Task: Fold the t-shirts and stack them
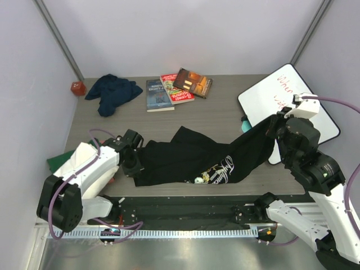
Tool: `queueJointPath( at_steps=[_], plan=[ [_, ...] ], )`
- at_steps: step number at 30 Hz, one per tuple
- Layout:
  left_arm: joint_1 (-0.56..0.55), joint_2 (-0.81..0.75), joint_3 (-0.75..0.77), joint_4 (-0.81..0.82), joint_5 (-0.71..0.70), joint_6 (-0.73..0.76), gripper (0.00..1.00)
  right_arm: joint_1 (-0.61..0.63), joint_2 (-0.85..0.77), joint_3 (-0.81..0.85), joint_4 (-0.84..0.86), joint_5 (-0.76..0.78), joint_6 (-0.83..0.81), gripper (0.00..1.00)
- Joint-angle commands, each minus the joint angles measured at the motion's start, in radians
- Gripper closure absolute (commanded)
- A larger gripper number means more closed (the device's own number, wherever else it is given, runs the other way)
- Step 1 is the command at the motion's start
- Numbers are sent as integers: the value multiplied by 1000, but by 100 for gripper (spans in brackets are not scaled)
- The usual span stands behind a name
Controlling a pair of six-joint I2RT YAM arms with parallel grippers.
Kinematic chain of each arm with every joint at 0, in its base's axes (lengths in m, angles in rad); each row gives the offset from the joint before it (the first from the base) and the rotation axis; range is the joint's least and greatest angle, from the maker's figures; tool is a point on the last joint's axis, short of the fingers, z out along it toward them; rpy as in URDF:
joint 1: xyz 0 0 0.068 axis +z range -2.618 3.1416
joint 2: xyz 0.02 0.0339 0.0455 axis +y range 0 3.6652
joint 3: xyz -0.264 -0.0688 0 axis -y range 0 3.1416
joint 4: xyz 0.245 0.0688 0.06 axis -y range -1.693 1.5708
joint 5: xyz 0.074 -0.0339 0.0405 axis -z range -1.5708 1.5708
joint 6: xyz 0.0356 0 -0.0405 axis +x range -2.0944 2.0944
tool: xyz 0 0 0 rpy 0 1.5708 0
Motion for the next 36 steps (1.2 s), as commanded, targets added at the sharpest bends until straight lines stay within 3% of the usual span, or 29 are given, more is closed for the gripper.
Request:
queueJointPath(
  at_steps=[1, 16, 29, 32, 36],
  plan=[
    [-24, -13, -37, 54, 41, -37, 98, -1, -4, -14, 61, -17, 37, 99],
    [-45, 199, -89, 129, 44, -46, 100, -1, -10, 10, 56, 14, 8, 99],
    [-122, 176, -112, 110, 82, -89, 100, -1, 14, 24, 64, 13, 5, 99],
    [-131, 126, -80, 49, 76, -97, 100, -1, 13, 26, 62, 19, -3, 99],
    [-131, 17, 85, -99, -22, -75, 100, -1, 8, 18, 62, 22, -6, 99]
  ],
)
